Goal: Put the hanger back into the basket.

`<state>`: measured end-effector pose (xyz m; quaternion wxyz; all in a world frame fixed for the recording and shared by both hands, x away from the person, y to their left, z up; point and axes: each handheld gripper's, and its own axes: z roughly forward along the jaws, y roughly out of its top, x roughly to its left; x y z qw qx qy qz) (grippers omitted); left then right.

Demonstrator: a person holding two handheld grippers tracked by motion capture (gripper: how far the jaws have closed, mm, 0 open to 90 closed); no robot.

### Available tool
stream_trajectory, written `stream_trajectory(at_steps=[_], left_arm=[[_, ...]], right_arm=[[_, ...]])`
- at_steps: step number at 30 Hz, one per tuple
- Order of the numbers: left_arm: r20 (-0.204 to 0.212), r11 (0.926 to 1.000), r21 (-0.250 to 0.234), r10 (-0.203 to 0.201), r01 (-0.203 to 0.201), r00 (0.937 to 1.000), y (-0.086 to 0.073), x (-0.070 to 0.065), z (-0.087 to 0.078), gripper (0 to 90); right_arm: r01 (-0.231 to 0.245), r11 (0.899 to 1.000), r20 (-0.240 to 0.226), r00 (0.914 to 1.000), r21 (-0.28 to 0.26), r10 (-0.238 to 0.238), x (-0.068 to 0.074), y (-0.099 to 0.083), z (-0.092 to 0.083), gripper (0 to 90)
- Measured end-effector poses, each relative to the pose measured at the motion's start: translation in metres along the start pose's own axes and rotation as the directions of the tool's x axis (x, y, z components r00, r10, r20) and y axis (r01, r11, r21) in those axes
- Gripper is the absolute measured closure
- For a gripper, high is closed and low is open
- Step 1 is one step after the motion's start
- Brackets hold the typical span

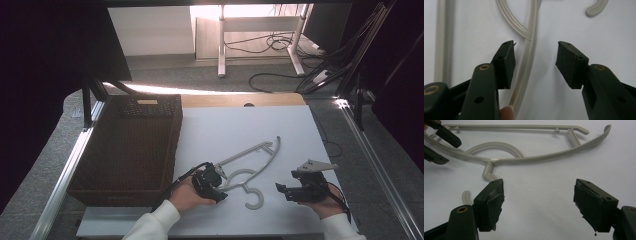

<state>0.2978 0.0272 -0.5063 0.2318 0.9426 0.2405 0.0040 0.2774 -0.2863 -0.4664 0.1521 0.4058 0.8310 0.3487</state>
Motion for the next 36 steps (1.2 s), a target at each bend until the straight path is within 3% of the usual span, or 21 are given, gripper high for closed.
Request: stream_trajectory(at_steps=[9, 17, 24, 36], left_arm=[[-0.042, 0.9998, 0.016, 0.008, -0.008, 0.9991, 0.0003, 0.0022, 0.0038, 65.3], [-0.054, 0.9985, 0.023, 0.050, -0.049, 0.9973, 0.0017, -0.0024, 0.0047, 76.4], [-0.069, 0.9952, 0.036, 0.093, -0.090, 0.9933, 0.0039, -0.0061, 0.0052, 79.3], [-0.052, 0.9965, 0.038, 0.077, -0.075, 0.9957, 0.0051, -0.0048, 0.0035, 81.4]], right_arm=[[-0.001, 1.000, 0.001, 1.0000, 0.002, 0.001, 0.0000, -0.0003, 0.0004, 24.7], [0.000, 1.000, 0.004, 1.0000, 0.005, 0.000, 0.0000, -0.0005, 0.0015, 24.6], [0.001, 1.000, 0.006, 1.0000, 0.005, -0.001, -0.0005, -0.0006, 0.0013, 24.5], [-0.021, 1.000, 0.024, 0.9995, -0.007, 0.021, -0.0054, -0.0012, -0.0027, 24.3]])
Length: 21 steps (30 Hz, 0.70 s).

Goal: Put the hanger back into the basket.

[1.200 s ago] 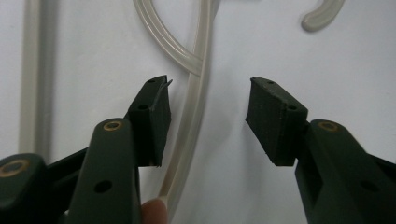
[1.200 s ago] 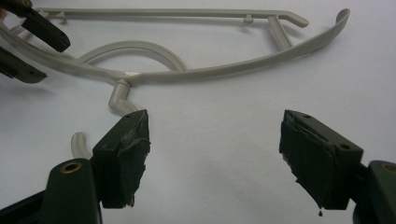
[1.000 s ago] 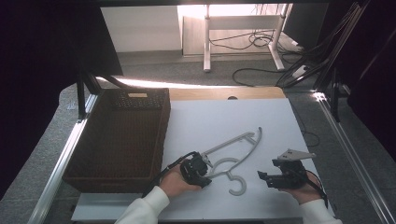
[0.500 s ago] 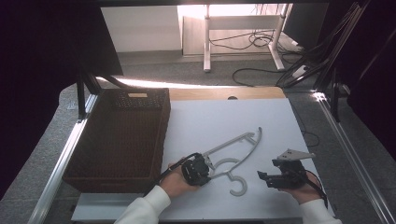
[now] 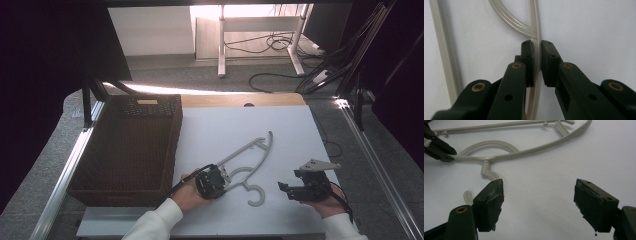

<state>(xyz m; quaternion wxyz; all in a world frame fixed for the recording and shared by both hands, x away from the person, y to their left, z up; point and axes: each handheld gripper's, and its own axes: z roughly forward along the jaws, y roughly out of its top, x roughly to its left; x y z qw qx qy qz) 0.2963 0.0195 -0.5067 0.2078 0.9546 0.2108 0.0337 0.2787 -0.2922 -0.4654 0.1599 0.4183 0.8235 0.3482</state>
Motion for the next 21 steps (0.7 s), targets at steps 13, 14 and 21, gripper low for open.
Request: stream_trajectory(at_steps=[13, 14, 21], left_arm=[[0.089, 0.9822, -0.153, -0.096, 0.109, 0.9914, -0.005, 0.012, -0.031, 81.5], [0.092, 0.9795, -0.166, -0.100, 0.115, 0.9907, -0.006, 0.012, -0.034, 81.5], [0.106, 0.9546, -0.258, -0.126, 0.149, 0.9864, -0.005, 0.016, -0.058, 81.6]], right_arm=[[-0.086, 0.995, 0.064, 0.9940, -0.043, 0.089, -0.020, -0.005, -0.012, 24.4], [-0.095, 0.994, 0.070, 0.9927, -0.046, 0.098, -0.022, -0.005, -0.013, 24.4], [-0.129, 0.990, 0.091, 0.9867, -0.061, 0.134, -0.028, -0.008, -0.016, 24.5]])
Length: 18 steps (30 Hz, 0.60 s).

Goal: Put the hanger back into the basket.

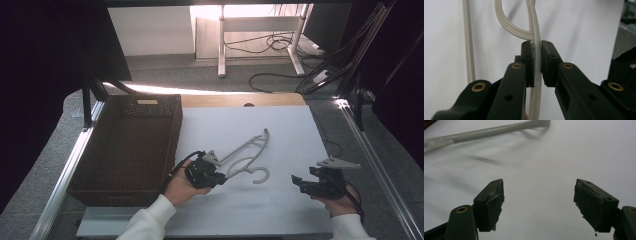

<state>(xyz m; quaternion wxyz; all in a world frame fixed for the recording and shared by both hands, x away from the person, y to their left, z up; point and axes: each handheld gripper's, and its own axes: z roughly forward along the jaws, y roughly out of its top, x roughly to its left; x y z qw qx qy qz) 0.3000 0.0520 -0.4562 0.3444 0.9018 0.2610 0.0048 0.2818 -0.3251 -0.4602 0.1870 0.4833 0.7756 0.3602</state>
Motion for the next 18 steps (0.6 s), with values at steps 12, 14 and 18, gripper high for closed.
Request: stream_trajectory(at_steps=[12, 14, 18], left_arm=[[-0.005, 0.9873, -0.150, -0.053, 0.051, 0.9986, 0.006, 0.002, -0.036, 81.6], [-0.011, 0.9852, -0.164, -0.053, 0.051, 0.9985, 0.007, 0.002, -0.041, 81.6], [-0.017, 0.9804, -0.190, -0.056, 0.052, 0.9983, 0.009, 0.003, -0.051, 81.6]], right_arm=[[-0.006, 1.000, 0.009, 0.9999, -0.004, 0.006, 0.000, 0.000, 0.000, 24.5], [-0.006, 1.000, 0.009, 0.9999, -0.005, 0.006, 0.000, 0.000, -0.001, 24.5], [-0.006, 1.000, 0.009, 0.9999, -0.006, 0.006, 0.000, 0.000, -0.001, 24.5]])
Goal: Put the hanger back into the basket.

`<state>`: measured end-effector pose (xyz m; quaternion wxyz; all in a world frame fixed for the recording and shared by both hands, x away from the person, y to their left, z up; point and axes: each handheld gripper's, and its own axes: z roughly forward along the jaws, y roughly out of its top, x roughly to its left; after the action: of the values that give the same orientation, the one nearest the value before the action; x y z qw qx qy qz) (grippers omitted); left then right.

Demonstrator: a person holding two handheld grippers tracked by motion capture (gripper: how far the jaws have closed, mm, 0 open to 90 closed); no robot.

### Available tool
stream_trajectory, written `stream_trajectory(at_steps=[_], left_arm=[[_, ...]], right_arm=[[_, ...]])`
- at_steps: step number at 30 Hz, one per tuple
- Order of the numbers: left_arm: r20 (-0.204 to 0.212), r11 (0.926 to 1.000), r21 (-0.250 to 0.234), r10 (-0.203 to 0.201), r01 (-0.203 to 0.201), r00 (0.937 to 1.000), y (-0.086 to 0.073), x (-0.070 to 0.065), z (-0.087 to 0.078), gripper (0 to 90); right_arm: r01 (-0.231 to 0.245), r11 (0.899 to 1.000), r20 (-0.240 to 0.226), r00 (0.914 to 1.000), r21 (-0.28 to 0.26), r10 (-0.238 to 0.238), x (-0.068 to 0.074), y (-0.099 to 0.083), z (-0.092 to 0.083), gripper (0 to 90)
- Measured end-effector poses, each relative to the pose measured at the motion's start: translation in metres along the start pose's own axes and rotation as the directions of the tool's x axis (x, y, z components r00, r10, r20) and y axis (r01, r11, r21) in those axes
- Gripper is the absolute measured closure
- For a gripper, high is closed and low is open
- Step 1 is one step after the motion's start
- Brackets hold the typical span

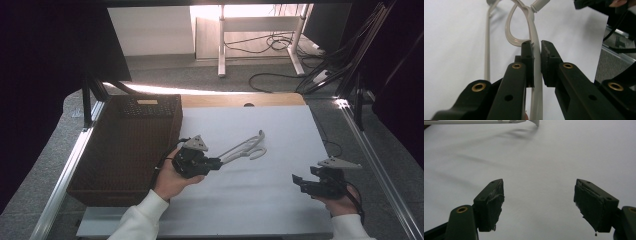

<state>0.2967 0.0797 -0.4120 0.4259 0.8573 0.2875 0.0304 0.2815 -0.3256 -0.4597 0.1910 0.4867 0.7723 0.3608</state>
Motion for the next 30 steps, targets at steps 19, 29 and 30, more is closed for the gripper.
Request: stream_trajectory(at_steps=[19, 29, 30], left_arm=[[0.002, 0.9915, -0.129, -0.010, 0.010, 1.0000, 0.014, -0.005, -0.042, 81.6], [-0.019, 0.9872, -0.159, 0.005, -0.008, 0.9998, 0.021, -0.004, -0.062, 81.6], [-0.023, 0.9866, -0.163, 0.005, -0.008, 0.9997, 0.022, -0.004, -0.065, 81.6]], right_arm=[[0.004, 1.000, 0.001, 1.0000, 0.002, -0.004, 0.000, 0.000, 0.000, 24.5], [0.005, 1.000, 0.001, 1.0000, 0.004, -0.005, 0.000, 0.000, 0.001, 24.5], [0.001, 1.000, 0.002, 1.0000, 0.004, -0.001, 0.000, 0.000, 0.001, 24.5]])
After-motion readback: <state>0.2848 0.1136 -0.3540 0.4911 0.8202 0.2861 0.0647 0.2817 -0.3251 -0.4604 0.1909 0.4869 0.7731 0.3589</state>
